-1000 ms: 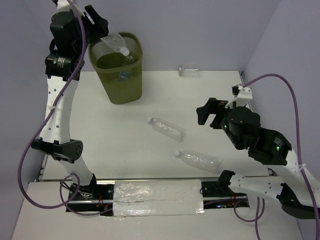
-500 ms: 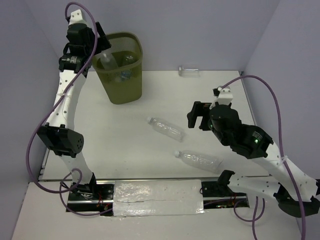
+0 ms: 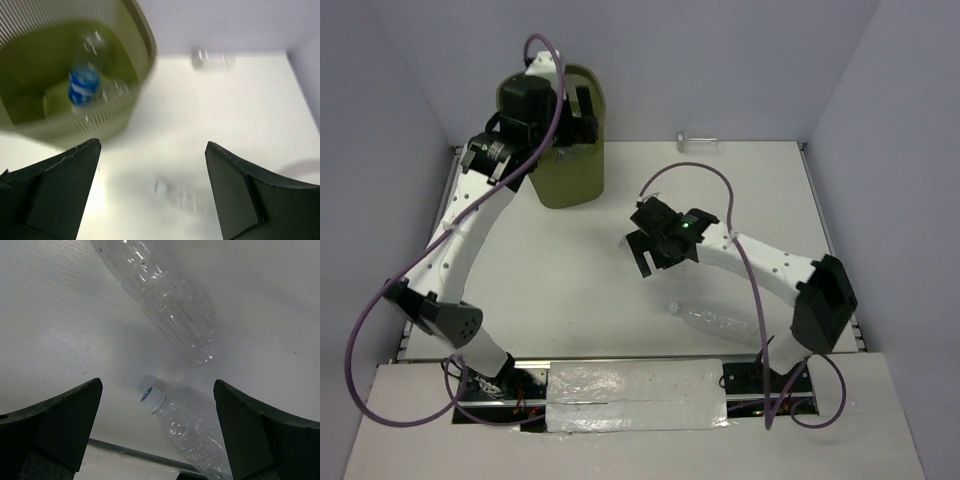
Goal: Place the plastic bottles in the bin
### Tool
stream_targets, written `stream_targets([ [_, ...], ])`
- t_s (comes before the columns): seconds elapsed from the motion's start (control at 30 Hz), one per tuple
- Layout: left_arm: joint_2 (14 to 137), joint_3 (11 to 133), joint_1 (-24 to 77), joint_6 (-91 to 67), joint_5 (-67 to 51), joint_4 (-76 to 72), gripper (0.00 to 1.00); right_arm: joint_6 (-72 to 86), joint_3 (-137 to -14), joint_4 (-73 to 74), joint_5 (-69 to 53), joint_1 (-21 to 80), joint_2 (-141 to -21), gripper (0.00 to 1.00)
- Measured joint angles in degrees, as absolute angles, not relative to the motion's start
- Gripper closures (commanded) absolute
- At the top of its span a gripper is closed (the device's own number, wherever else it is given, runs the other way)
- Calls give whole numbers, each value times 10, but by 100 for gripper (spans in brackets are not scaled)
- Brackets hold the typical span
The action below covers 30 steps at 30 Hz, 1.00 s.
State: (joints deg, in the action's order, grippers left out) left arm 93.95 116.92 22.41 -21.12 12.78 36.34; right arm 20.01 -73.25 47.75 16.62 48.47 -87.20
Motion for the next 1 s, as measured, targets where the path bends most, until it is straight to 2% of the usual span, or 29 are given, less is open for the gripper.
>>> stream_targets([
  [0.1, 870, 1070, 264, -216, 124, 383, 1, 170, -753, 476, 158, 479, -930, 0],
  [0.23, 786, 953, 253, -230, 147, 418, 1, 135, -768, 462, 159, 467, -977, 0],
  [0.5, 732, 883, 247, -256, 191, 455, 1, 76, -768, 416, 171, 447, -1053, 1],
  [0.8, 737, 880, 244, -289, 220, 476, 1, 59, -727, 351, 132, 442, -1066, 33],
  [1.0, 772, 950, 227, -317, 191, 495, 1, 68, -705, 341, 110, 441, -1017, 36],
])
